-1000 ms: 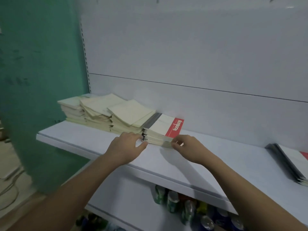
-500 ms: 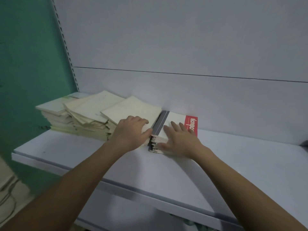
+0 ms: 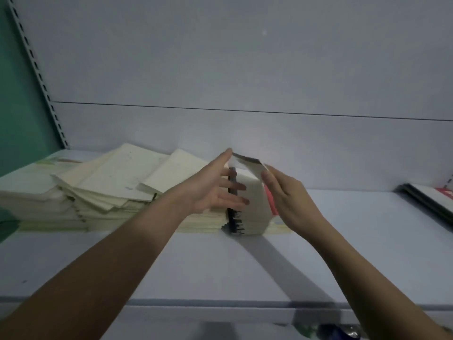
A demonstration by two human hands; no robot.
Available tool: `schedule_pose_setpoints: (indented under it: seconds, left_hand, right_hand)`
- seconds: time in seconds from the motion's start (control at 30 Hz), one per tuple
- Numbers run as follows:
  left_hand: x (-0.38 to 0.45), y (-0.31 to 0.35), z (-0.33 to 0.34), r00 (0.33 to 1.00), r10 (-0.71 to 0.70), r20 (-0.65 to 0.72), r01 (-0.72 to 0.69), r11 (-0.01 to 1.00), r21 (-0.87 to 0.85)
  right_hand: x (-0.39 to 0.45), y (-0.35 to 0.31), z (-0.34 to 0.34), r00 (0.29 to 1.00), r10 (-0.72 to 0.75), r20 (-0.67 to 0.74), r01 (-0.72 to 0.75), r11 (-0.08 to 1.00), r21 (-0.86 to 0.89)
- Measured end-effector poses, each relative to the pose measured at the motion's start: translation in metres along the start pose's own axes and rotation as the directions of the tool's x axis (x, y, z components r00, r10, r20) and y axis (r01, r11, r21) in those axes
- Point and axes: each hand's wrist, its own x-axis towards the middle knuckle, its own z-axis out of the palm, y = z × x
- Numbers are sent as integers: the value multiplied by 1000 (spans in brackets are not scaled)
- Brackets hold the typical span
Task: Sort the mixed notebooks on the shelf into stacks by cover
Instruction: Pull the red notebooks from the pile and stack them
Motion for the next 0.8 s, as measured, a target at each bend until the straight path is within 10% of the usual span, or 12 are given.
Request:
schedule_pose_setpoints:
  seconds: [0.23, 0.43, 0.53, 0.8]
  left_hand:
    - [-8, -16, -11, 997, -40, 73, 44, 997, -63]
    - [-11, -7, -41, 992, 126, -12, -126, 992, 9]
    - [-15, -4, -55, 988, 147, -51, -145, 989, 40]
    - [-24, -10, -60, 959, 208, -191, -197, 977, 78]
  right_hand:
    - [-40, -30, 36, 958, -69, 278, 136, 964, -227]
    - [-29, -7, 23, 969, 163, -185, -180, 981, -77]
    - [-19, 13, 20, 960, 274, -56, -277, 900, -336]
    - [-13, 45, 30, 911, 278, 306, 31, 692, -721]
